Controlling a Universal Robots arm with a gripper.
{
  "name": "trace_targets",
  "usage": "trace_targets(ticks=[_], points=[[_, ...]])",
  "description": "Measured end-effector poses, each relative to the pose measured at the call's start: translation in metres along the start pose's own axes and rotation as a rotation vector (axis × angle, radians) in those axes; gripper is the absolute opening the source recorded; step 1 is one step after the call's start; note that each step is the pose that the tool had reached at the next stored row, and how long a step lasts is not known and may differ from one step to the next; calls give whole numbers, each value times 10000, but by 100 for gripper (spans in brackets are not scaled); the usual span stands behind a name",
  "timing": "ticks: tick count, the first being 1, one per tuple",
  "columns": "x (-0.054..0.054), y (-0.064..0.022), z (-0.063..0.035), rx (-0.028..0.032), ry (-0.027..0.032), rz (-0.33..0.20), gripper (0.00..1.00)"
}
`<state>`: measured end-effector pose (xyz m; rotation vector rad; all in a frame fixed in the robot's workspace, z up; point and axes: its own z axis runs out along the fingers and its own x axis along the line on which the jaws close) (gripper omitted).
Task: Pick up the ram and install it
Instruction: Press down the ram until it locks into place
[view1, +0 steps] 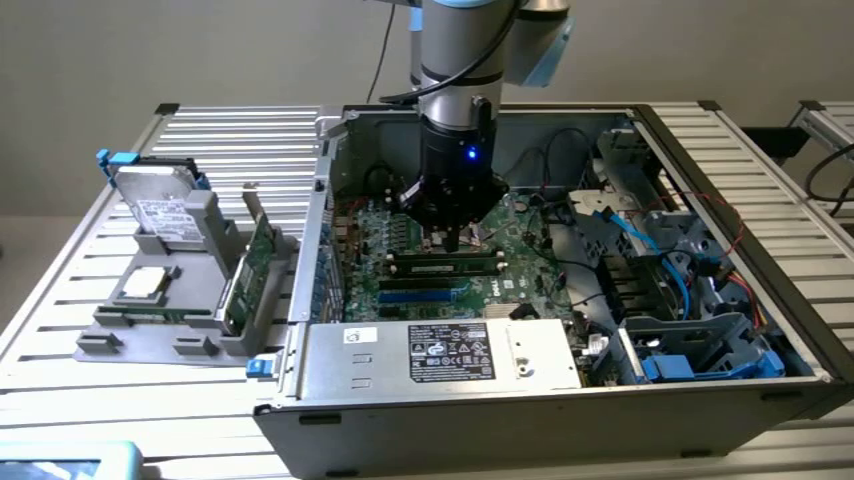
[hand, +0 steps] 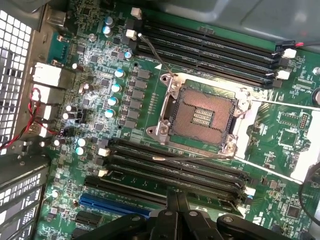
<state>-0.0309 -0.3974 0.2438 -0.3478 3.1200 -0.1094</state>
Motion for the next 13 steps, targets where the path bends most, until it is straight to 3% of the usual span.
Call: trace_targets(ticks=[7,13], points=[[0,0,0,177,26,628,11],[0,0,0,178,26,630,11]])
